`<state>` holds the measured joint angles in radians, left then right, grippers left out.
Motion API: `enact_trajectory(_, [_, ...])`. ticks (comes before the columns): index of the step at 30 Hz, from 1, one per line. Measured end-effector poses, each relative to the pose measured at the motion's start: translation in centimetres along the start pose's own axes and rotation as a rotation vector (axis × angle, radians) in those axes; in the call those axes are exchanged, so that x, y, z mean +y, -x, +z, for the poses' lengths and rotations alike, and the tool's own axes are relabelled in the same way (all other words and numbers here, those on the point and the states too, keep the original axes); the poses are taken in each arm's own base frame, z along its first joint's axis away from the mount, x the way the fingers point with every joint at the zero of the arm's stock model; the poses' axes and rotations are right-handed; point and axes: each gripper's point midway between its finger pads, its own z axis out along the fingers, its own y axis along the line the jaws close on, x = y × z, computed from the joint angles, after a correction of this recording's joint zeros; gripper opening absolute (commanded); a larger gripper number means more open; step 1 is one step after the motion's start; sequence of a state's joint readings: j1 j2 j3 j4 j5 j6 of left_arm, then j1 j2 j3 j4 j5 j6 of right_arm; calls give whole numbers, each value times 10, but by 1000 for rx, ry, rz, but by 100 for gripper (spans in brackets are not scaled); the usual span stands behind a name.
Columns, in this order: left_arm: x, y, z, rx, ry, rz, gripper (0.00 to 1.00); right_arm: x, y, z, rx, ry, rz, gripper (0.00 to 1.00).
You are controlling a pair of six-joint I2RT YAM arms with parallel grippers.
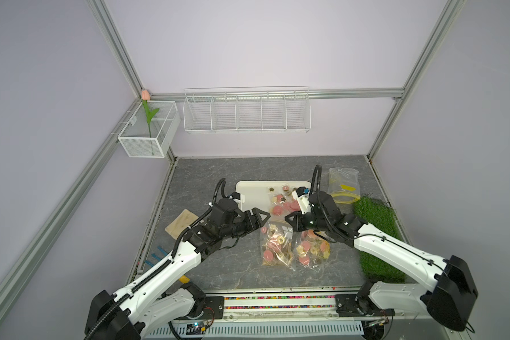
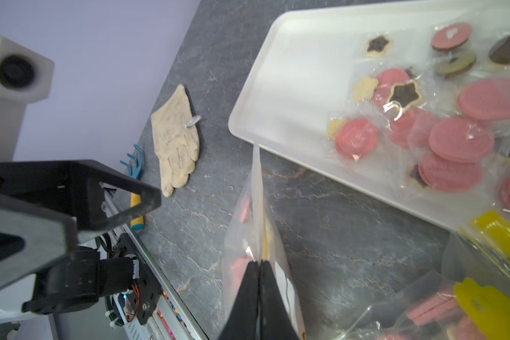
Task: Pour cookies out of the ziploc bag
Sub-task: Place the ziploc bag at the center of the board.
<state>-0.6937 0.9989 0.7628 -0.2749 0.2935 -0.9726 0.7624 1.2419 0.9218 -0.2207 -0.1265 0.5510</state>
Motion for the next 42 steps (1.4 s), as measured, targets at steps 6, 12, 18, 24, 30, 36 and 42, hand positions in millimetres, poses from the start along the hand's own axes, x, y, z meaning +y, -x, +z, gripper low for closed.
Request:
enact_trajectory(6, [-6, 3, -7, -23, -19, -27, 74, 19, 24, -8, -109, 14, -3, 7])
enact_trajectory(12, [-14, 7, -5, -41, -68, -82, 68, 38, 10, -21, -158, 34, -51, 7])
enact_trajectory(18, [7, -11, 11, -10, -61, -165, 59, 32, -25, -14, -118, 20, -91, 7])
enact_trajectory(24, [15, -19, 25, 18, -54, -219, 57, 32, -39, -10, -96, 21, -118, 7])
enact_trajectory(30, [9, -20, 31, 28, -80, -234, 50, 36, -42, -11, -109, 35, -132, 7])
enact_trajectory(36, [9, -19, 37, 30, -86, -244, 41, 38, -40, -13, -122, 38, -140, 7])
enact_trajectory(42, [14, -23, 48, 51, -74, -250, 36, 42, -38, -14, -133, 49, -145, 7])
